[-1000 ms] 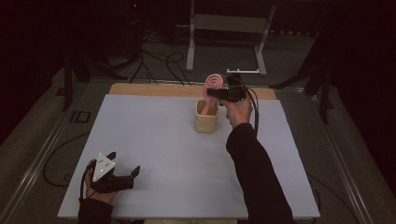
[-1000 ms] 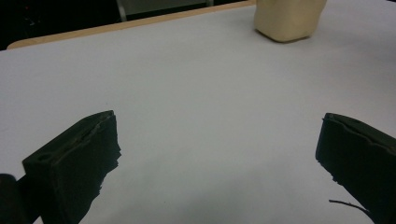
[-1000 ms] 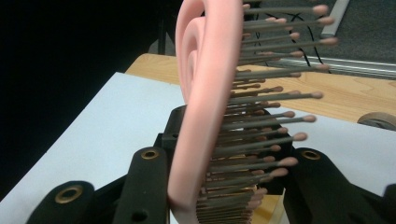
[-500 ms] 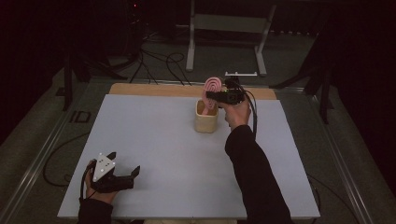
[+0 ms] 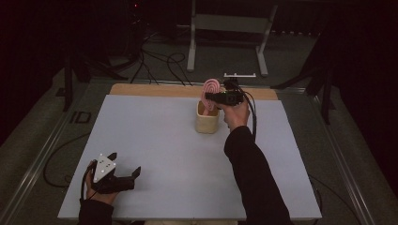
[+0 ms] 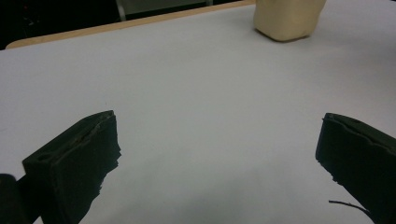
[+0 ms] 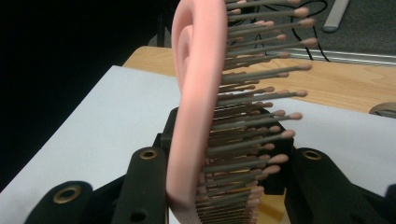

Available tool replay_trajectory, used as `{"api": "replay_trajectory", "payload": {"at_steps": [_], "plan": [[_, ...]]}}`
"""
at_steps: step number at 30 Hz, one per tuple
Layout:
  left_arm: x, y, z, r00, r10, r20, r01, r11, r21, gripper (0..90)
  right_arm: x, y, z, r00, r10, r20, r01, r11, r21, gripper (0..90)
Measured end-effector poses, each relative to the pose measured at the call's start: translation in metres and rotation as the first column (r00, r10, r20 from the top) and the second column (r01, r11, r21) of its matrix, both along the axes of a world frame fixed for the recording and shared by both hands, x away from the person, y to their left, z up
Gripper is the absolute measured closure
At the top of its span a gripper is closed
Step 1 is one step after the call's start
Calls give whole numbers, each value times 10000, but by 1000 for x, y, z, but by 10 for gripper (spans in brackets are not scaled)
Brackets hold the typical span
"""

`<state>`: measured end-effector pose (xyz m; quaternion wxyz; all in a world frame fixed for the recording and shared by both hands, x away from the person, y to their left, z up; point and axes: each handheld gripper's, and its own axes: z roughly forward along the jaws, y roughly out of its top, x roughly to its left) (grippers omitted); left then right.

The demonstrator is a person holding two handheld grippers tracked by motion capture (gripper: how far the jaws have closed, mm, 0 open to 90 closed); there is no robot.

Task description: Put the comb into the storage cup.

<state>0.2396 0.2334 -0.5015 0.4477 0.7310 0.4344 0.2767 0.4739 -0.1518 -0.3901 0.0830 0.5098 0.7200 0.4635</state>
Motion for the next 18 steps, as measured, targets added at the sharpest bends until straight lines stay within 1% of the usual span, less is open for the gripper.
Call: {"api": "replay_trajectory", "payload": {"at_steps": [10,13,18], "plan": [[0,0,0,10000,-3,-20,3,10000,14,3,1,0,-3,10000,-47,-57,48,10000,76,625],[0,0,0,10000,9,-21,-9,10000,13,3,2,-1,-4,9999,-90,-97,92,9998,193,625],[0,0,0,10000,1,-23,-1,10000,33,3,2,-1,-4,9999,-85,-81,86,9998,190,624]]}}
